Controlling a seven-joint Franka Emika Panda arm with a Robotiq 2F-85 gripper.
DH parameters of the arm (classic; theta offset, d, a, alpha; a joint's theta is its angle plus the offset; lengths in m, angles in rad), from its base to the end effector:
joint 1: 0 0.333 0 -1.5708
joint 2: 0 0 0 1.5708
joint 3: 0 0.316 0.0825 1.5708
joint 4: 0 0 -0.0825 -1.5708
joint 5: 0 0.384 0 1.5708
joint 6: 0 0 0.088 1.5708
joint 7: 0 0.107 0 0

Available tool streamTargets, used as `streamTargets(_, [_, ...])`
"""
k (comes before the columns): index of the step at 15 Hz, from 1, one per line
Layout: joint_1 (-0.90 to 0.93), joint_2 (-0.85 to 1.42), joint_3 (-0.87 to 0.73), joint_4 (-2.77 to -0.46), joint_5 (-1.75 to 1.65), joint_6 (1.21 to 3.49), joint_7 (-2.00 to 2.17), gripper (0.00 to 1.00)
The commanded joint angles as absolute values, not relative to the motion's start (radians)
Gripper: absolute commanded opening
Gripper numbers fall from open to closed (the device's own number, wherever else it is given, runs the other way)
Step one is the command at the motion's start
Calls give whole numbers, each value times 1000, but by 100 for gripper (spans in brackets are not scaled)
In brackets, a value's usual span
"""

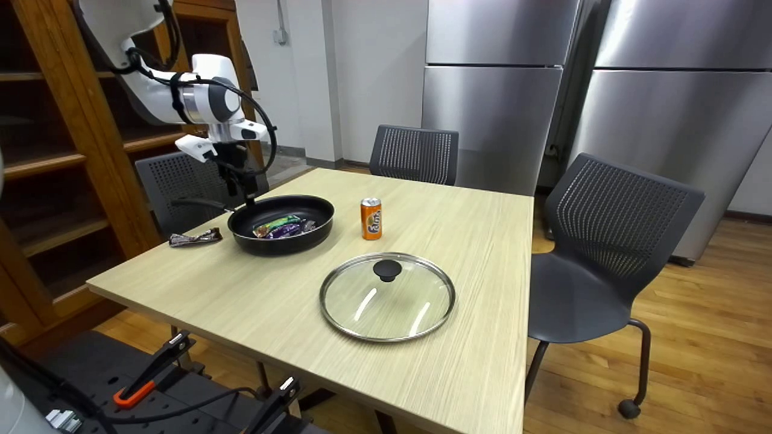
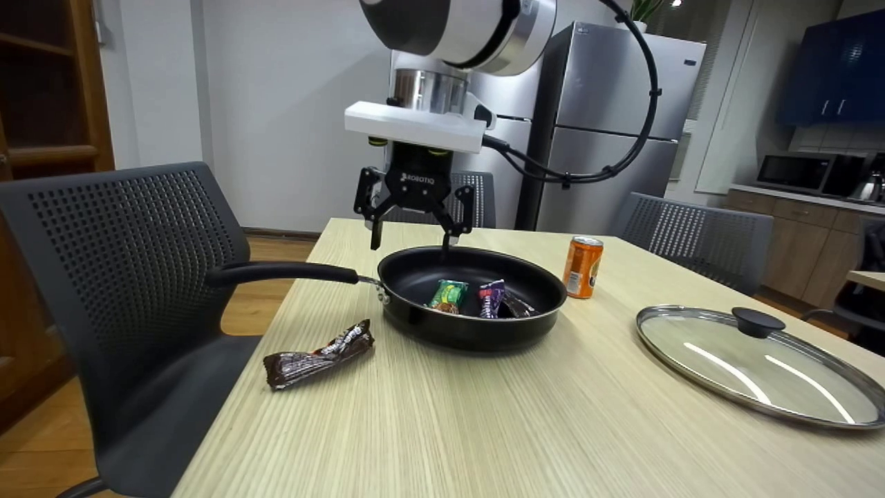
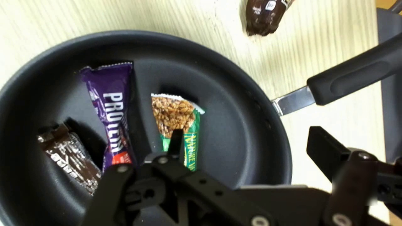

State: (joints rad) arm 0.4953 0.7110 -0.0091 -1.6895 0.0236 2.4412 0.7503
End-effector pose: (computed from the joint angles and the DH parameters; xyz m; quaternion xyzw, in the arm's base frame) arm 0.6019 0.3189 0.1877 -0.9900 0.1393 -0.0138 0.0158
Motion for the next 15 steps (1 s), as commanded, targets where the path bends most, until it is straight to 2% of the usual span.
streamTargets(1, [530, 637, 5, -1806, -9, 2500, 817, 100])
streamTargets(15, [587, 683, 56, -1850, 10, 2538, 852, 100])
